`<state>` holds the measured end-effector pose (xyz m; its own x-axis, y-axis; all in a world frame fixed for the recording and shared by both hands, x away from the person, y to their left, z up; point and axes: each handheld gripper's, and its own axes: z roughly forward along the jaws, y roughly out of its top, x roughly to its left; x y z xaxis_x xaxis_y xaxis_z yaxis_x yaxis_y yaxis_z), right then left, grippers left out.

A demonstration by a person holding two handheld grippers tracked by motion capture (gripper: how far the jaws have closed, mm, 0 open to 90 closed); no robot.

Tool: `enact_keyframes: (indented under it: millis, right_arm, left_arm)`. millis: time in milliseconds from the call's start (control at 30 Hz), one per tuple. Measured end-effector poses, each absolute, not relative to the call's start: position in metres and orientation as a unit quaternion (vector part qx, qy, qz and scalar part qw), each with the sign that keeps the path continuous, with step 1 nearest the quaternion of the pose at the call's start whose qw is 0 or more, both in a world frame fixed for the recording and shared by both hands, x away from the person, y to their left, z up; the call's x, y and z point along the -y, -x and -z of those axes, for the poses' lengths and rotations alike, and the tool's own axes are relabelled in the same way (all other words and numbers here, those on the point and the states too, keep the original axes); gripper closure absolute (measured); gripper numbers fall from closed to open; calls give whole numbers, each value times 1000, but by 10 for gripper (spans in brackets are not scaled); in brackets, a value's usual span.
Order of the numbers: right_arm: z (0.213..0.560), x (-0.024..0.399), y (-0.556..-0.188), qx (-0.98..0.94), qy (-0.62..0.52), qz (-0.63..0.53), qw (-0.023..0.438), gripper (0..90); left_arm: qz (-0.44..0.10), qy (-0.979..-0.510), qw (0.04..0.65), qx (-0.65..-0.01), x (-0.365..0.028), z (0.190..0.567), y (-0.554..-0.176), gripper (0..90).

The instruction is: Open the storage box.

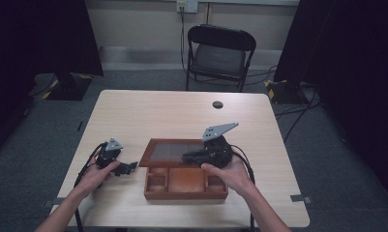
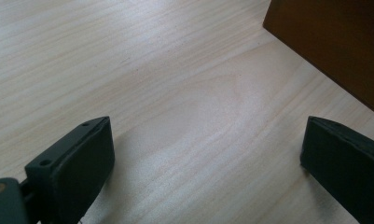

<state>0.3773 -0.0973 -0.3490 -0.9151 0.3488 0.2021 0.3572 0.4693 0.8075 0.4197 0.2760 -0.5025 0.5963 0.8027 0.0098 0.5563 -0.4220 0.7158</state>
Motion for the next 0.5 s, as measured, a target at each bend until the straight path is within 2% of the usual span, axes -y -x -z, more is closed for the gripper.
enact_keyframes:
  millis: [500]
  right_arm:
    - [342,97,-382,855,209,475,3,826]
  left_arm:
    - [-178,-822,348,-414,-276,503,-420,22]
